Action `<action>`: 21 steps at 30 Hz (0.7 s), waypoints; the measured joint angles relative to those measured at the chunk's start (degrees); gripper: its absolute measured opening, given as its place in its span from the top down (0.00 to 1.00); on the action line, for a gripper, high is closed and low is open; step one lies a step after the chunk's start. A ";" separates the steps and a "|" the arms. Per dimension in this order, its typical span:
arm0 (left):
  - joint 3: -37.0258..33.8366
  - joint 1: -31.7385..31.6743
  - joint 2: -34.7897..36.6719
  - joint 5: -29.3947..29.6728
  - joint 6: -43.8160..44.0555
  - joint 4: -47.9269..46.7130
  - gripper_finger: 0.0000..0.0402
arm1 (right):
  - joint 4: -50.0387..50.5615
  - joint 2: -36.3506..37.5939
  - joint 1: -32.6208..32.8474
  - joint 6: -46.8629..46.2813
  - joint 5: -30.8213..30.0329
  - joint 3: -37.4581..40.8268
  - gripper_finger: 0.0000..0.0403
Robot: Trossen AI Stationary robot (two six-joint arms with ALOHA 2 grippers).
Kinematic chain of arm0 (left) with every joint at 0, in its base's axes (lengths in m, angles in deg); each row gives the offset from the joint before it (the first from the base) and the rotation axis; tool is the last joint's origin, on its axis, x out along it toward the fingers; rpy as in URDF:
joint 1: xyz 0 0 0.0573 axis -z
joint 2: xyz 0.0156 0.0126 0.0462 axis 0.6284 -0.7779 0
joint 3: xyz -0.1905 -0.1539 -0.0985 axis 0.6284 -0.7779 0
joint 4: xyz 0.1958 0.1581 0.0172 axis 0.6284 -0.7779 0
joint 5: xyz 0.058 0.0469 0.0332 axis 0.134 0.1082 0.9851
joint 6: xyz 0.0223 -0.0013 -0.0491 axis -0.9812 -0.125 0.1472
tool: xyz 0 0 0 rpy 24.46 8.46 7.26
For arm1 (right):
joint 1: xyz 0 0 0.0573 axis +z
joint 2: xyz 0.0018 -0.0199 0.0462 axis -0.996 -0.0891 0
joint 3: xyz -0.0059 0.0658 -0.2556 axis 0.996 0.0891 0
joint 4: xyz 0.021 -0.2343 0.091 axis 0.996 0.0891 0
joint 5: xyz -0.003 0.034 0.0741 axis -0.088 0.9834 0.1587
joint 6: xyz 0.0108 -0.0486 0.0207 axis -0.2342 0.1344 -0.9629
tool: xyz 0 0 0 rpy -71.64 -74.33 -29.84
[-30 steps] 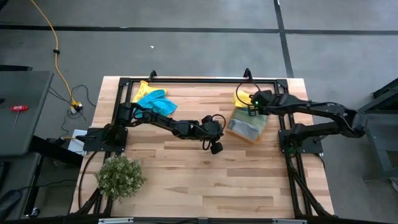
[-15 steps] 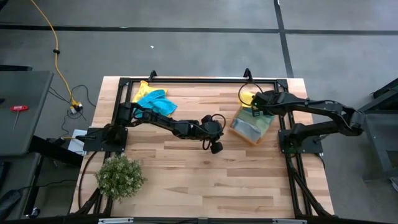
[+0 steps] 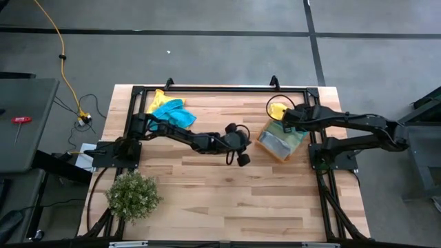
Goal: Fold microfiber towels
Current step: Put the right folded yellow microfiber cloth into the orange bin
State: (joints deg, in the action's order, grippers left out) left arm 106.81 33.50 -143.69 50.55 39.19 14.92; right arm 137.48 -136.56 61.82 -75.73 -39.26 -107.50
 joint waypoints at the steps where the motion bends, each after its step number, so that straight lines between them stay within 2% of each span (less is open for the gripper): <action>1: 0.03 0.18 0.00 0.71 -1.18 2.78 1.00 | 0.21 0.06 0.24 -0.38 -0.09 0.00 0.98; 3: 0.50 0.29 -0.40 0.06 -3.14 6.05 1.00 | 0.06 0.06 0.37 -0.57 -0.18 0.00 0.98; 9: 3.77 -1.03 -1.05 -4.58 -9.68 6.17 1.00 | -0.33 -0.01 0.37 -0.49 -0.25 0.02 0.98; 13: 5.75 -3.14 -2.49 -11.39 -15.10 5.28 1.00 | -0.37 -0.01 0.37 -0.42 -0.25 0.00 0.98; 21: 11.11 -7.10 -4.44 -15.37 -17.72 -6.14 1.00 | -1.69 -0.03 0.37 -0.50 -0.73 0.00 0.98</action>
State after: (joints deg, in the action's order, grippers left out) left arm 117.91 26.41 -148.13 35.19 21.46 8.78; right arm 135.79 -136.58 62.19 -76.23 -39.99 -107.50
